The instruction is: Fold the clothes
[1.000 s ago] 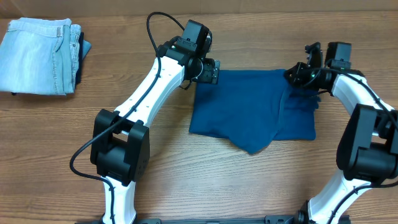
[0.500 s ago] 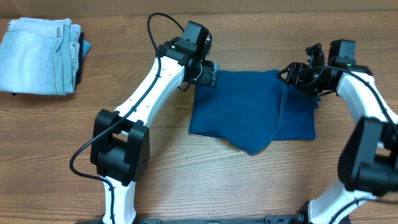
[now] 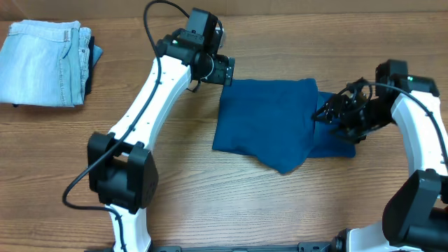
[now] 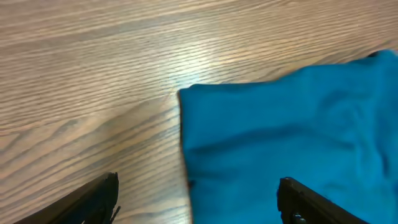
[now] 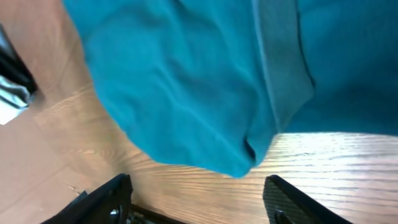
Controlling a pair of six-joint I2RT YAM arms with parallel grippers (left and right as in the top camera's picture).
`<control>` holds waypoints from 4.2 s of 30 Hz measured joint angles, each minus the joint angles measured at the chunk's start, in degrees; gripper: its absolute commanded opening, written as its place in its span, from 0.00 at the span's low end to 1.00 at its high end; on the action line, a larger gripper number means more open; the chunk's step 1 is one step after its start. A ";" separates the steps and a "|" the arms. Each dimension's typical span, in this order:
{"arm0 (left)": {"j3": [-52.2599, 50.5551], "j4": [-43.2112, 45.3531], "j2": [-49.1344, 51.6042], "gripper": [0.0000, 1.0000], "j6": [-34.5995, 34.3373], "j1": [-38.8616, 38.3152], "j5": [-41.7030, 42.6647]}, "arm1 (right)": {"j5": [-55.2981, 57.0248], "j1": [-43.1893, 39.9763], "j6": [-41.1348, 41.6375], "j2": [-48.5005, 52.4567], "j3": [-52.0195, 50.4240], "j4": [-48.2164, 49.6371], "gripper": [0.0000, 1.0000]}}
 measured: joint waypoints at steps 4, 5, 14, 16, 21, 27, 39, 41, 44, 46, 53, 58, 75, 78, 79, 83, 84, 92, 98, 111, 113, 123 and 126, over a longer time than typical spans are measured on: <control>0.48 -1.51 -1.01 0.84 0.00 -0.13 -0.02 | 0.31 0.07 0.26 0.00 -7.43 3.10 0.73; 0.48 -1.79 -1.01 0.85 0.00 -0.13 -0.02 | 0.35 0.07 0.42 0.11 -8.76 3.74 0.73; 0.48 -2.43 -1.01 0.84 0.00 -0.11 0.00 | -1.53 2.97 2.69 0.22 -21.03 16.72 0.69; 0.48 -2.47 -1.01 0.85 0.00 -0.11 -0.02 | -2.86 3.98 3.17 0.22 -22.51 20.06 0.63; 0.48 -2.45 -1.01 0.85 0.00 -0.11 -0.02 | -4.85 5.73 4.90 0.24 -23.43 24.57 0.20; 0.48 -2.45 -1.01 0.86 0.00 -0.11 -0.02 | -4.28 5.68 5.42 0.24 -23.50 25.81 0.09; 0.48 -1.84 -1.01 0.88 0.00 -0.11 -0.72 | 6.75 5.68 0.92 -5.07 -21.16 26.03 0.12; 0.48 -1.81 -1.01 0.88 0.02 -0.11 -0.87 | 9.60 5.68 0.96 -7.02 -20.70 26.88 0.18; 0.48 -1.68 -1.01 0.89 0.02 -0.11 -0.92 | 11.85 5.68 0.96 -7.93 -20.28 28.20 0.47; 0.48 -1.51 -1.01 0.89 0.00 -0.11 -0.94 | 12.55 5.68 1.11 -7.93 -20.22 28.28 0.57; 0.48 -1.77 -1.01 0.89 0.00 -0.11 -1.11 | 8.76 5.68 0.94 -7.93 -20.04 17.99 0.71; 0.48 -1.22 -1.01 0.89 0.00 -0.11 -1.14 | 7.28 5.68 0.92 -7.93 -20.02 12.28 0.70; 0.48 -1.03 -1.01 0.88 0.00 -0.11 -1.11 | -3.15 5.66 6.47 -7.93 -27.76 24.76 0.76; 0.48 -1.01 -1.01 0.89 0.00 -0.11 -1.11 | -3.65 5.68 7.08 -7.85 -27.76 25.81 0.76; 0.48 -1.01 -1.01 0.88 0.00 -0.11 -1.11 | -3.91 5.68 7.52 -7.63 -27.76 26.32 0.75; 0.48 -1.01 -1.01 0.89 0.00 -0.13 -1.11 | -4.00 5.68 7.98 -6.43 -27.78 26.97 0.70; 0.48 -1.01 -1.01 0.89 0.00 -0.15 -1.11 | -3.96 5.66 8.04 -6.08 -27.85 27.02 0.65; 0.48 -0.96 -1.01 0.88 0.02 -0.15 -1.11 | -3.82 5.68 8.98 -4.02 -28.17 31.43 0.39; 0.48 -0.96 -1.01 0.88 0.00 -0.15 -1.11 | -3.91 5.68 9.44 -2.93 -28.20 33.88 0.08; 0.48 -0.92 -1.01 0.91 0.00 -0.15 -1.11 | -5.70 5.68 3.39 -6.36 -28.22 39.10 0.04; 0.48 -0.74 -1.01 0.91 0.02 -0.15 -1.11 | -5.84 5.70 1.33 -8.11 -28.22 40.98 0.04; 0.48 -0.59 -1.01 0.91 0.02 -0.15 -1.14 | -6.01 5.68 -4.37 -9.55 -28.17 44.94 0.57; 0.48 -0.59 -1.01 0.91 0.02 -0.15 -1.14 | -5.99 5.68 -3.78 -9.55 -28.13 39.15 0.57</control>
